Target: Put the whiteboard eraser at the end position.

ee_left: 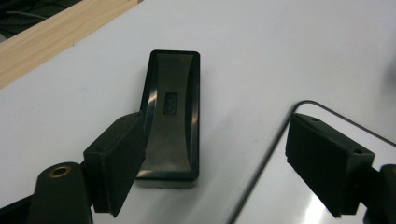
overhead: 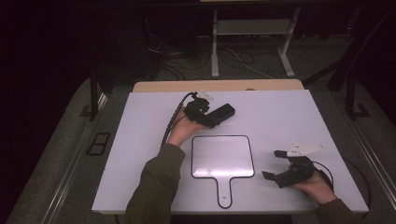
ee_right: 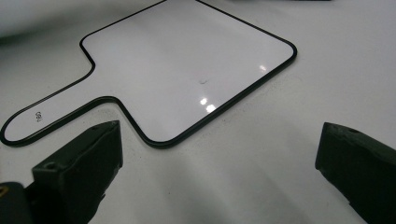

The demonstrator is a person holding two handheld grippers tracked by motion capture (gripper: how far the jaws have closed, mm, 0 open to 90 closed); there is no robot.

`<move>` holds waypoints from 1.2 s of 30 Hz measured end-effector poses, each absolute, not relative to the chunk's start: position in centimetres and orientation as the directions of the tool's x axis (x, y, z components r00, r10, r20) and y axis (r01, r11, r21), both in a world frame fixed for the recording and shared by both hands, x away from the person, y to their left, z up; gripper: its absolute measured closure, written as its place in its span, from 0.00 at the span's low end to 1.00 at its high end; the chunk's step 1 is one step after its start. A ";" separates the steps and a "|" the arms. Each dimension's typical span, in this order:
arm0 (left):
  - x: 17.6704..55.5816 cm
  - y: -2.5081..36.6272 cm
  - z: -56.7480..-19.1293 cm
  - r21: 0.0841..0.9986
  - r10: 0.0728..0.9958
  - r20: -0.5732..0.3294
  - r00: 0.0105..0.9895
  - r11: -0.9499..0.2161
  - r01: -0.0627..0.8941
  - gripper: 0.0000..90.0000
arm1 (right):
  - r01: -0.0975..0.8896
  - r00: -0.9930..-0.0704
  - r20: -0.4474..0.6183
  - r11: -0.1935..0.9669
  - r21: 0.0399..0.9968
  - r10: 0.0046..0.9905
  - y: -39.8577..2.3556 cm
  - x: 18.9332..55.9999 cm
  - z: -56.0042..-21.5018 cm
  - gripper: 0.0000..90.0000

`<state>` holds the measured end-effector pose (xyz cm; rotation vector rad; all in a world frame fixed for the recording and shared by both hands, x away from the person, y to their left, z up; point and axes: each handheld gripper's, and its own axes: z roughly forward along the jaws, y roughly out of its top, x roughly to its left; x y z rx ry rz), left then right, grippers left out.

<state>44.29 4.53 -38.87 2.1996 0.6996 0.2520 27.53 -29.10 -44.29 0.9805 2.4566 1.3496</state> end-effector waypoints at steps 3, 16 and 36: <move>43.2 5.1 -38.7 0.759 0.559 -0.047 0.828 -0.518 0.393 0.19 | 0.470 -0.767 0.158 0.378 0.798 0.622 -29.0 27.5 -44.3 0.00; 38.4 8.3 -39.2 0.791 0.575 -0.047 0.817 -0.478 0.382 0.14 | 0.470 -0.761 0.150 0.376 0.799 0.632 -29.1 27.3 -44.2 0.00; 33.3 12.0 -40.4 0.825 0.584 -0.042 0.811 -0.438 0.358 0.04 | 0.467 -0.758 0.143 0.377 0.800 0.637 -29.2 27.1 -44.1 0.00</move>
